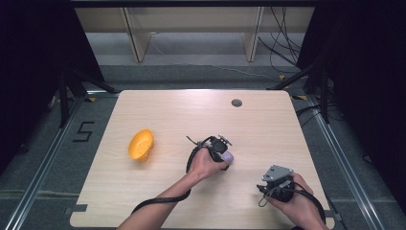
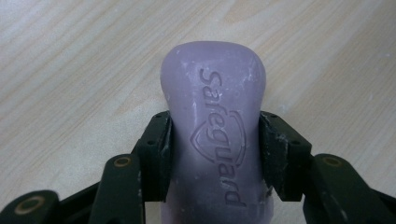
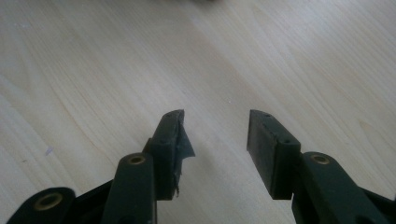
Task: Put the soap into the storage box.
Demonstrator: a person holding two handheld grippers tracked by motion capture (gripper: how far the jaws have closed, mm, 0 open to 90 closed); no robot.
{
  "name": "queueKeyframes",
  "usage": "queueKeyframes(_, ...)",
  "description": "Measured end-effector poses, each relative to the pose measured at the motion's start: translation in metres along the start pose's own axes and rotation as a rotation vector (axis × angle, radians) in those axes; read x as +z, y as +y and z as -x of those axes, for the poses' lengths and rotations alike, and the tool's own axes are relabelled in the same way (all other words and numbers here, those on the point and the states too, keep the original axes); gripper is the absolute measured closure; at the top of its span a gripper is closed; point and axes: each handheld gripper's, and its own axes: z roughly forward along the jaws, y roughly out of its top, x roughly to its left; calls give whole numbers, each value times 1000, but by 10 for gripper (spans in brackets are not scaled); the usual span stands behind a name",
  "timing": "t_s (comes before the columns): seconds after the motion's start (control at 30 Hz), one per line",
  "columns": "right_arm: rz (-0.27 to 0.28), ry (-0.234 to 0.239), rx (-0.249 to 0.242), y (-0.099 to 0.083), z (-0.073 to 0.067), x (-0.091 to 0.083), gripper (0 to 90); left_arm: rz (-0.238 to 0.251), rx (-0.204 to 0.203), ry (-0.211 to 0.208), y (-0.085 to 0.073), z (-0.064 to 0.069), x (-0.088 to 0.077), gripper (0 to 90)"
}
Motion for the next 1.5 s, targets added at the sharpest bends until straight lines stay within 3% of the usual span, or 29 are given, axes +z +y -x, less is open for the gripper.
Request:
queueKeyframes(0.67,2,1,-13,0,1,0,562,48,-13,2,-5,-8,-24,486)
queueKeyframes(1.0,-1,-1,6,0,0,0,561,62,-23,-10,-8,-12,-35,487)
queueKeyframes(1.1,-1,5,27,0,-2,-1,561,77,-42,-7,-11,-14,-42,487)
queueKeyframes(1.23,10,-7,4,1,0,-2,561,82,-51,-5,-14,-17,-50,486)
queueKeyframes(1.5,22,-8,20,0,0,-1,559,99,-61,-1,-19,-24,-66,487)
